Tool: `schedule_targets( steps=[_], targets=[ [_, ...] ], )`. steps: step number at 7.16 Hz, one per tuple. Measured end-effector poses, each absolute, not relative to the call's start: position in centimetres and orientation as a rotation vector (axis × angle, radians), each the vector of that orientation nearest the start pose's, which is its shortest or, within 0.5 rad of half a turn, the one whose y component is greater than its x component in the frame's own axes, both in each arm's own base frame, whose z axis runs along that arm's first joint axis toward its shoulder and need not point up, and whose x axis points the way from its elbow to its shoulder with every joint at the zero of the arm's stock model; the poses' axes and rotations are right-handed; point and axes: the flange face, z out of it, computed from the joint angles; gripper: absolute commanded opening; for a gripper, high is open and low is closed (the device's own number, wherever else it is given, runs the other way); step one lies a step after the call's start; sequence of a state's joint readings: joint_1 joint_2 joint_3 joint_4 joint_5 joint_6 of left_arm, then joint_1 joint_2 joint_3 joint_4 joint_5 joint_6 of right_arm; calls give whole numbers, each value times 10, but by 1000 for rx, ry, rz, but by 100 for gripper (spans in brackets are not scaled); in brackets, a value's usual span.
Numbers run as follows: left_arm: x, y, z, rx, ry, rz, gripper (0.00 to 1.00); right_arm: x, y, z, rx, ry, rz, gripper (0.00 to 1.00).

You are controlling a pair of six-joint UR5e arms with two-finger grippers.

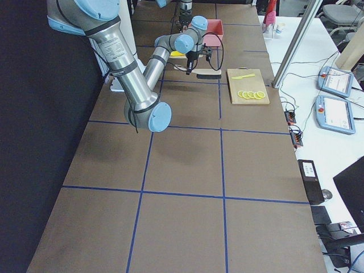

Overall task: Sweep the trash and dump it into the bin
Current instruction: 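Lift the dustpan over the pink bin with left gripper while right withdraws brush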

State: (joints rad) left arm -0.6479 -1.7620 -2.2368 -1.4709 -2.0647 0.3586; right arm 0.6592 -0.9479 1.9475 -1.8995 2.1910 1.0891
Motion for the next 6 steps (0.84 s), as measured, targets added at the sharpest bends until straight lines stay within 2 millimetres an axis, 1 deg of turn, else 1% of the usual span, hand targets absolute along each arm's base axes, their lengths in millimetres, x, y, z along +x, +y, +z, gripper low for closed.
schedule_targets(
  steps=[1,3,4,6],
  targets=[
    [304,-350,280,641,709,1366,0,-417,-421,181,-153,-863,-37,0],
    [256,-356,289,639,728,1330,0,-409,-421,187,-151,-859,-29,0],
    [230,-361,299,632,756,1326,0,-406,-421,188,-150,-859,-28,0],
    [173,-368,329,632,814,1335,0,-405,-421,188,-148,-860,-28,0]
  ],
)
